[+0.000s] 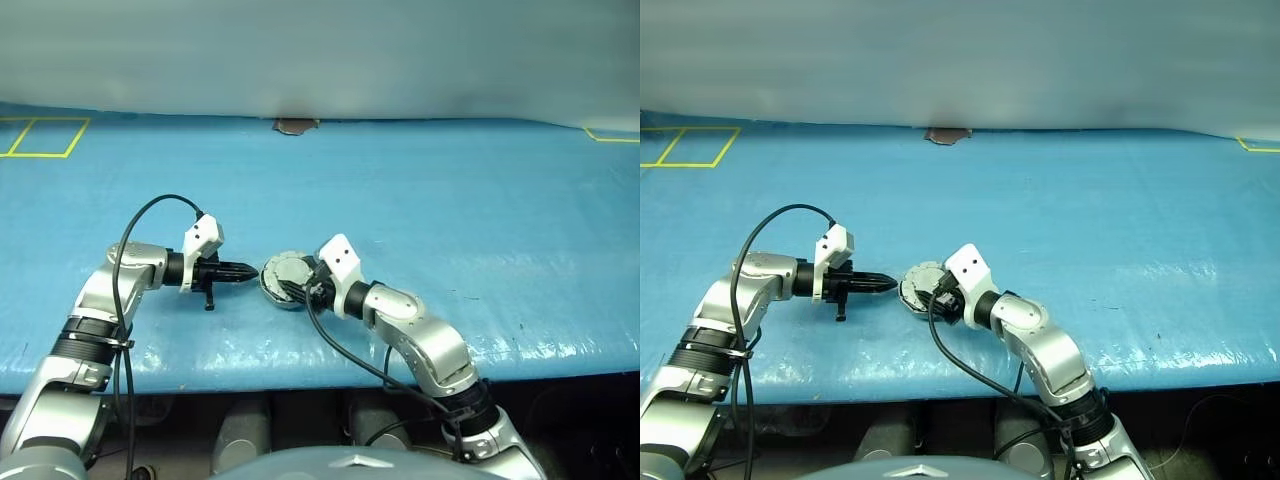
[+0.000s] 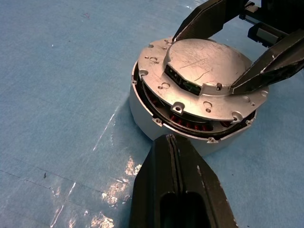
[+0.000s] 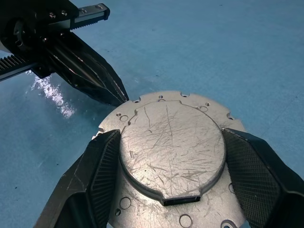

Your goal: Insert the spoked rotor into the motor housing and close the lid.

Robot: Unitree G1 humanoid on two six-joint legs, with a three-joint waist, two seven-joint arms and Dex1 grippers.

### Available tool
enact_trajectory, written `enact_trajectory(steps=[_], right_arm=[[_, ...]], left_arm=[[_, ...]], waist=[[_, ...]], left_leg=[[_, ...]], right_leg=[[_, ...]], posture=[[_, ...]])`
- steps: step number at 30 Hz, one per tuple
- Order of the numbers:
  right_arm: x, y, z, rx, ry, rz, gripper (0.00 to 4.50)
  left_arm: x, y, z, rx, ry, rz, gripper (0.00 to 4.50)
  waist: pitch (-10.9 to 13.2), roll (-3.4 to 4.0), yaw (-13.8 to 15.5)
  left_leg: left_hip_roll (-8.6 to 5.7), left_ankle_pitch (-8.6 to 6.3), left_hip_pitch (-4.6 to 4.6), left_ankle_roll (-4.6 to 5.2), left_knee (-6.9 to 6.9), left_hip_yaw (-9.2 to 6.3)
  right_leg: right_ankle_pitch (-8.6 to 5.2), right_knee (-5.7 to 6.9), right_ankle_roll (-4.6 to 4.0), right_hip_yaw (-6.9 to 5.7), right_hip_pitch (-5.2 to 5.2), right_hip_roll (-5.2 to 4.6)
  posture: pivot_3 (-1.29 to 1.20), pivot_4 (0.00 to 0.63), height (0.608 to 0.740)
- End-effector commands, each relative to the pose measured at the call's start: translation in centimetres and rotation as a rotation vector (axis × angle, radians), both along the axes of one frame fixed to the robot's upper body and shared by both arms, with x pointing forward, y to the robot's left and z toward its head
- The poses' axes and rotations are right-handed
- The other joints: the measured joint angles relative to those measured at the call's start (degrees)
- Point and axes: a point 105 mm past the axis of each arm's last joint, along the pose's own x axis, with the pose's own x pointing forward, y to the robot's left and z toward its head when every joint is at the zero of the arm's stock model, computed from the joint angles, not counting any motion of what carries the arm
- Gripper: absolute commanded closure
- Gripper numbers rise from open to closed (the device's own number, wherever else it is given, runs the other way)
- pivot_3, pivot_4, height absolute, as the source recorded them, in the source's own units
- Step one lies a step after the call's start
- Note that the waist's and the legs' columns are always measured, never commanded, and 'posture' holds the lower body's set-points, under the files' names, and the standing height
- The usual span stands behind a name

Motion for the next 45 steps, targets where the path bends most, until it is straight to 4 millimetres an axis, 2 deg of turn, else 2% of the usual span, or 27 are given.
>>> enact_trajectory(steps=[1, 6, 12, 20, 38, 45], right_arm=[[0.7, 0.1, 1.1, -0.011, -0.045, -0.047, 1.47], [0.5, 0.4, 1.7, -0.011, -0.063, -0.041, 1.47], [0.4, 0.4, 0.7, -0.059, -0.048, -0.046, 1.47], [0.7, 0.3, 2.4, -0.017, -0.051, -0.080, 1.47], [1.4, 1.0, 2.1, -0.054, -0.046, -0.140, 1.47], [1.3, 1.3, 1.0, -0.102, -0.035, -0.129, 1.47]], left_arm=[[0.0, -0.3, 0.6, 0.000, -0.039, -0.016, 4.50], [-0.1, -0.2, 0.5, 0.005, -0.039, -0.016, 4.50], [0.0, -0.1, 0.5, 0.010, -0.040, -0.017, 4.50], [0.0, -0.2, 0.5, 0.009, -0.038, -0.020, 4.50], [-0.1, 0.0, 0.1, 0.026, -0.034, -0.017, 4.50], [-0.1, 0.0, 0.1, 0.026, -0.038, -0.011, 4.50]], waist=[[0.0, 0.00, 0.0], [0.0, 0.00, 0.0], [0.0, 0.00, 0.0], [0.0, 0.00, 0.0], [0.0, 0.00, 0.0], [0.0, 0.01, -0.1]], left_leg=[[0.00, 0.00, 0.00, 0.00, 0.01, 0.00], [0.00, 0.00, 0.00, 0.00, 0.02, 0.00], [0.00, 0.00, 0.00, 0.00, 0.02, 0.00], [0.01, 0.00, 0.00, 0.00, 0.02, 0.00], [0.01, 0.00, -0.02, 0.00, -0.01, 0.00], [0.01, 0.00, -0.01, 0.00, -0.02, 0.00]], right_leg=[[0.00, 0.00, 0.00, 0.00, 0.00, 0.00], [0.00, 0.00, 0.00, 0.00, 0.01, -0.01], [0.01, 0.00, -0.01, 0.00, 0.01, -0.01], [0.01, 0.00, -0.01, -0.01, 0.00, 0.00], [0.01, -0.01, -0.02, -0.01, -0.02, -0.01], [0.01, -0.01, -0.02, -0.01, -0.03, -0.01]], posture=[[0.00, 0.150, 0.740], [0.00, 0.150, 0.740], [0.00, 0.150, 0.740], [0.00, 0.150, 0.740], [0.00, 0.150, 0.740], [0.00, 0.150, 0.740]])
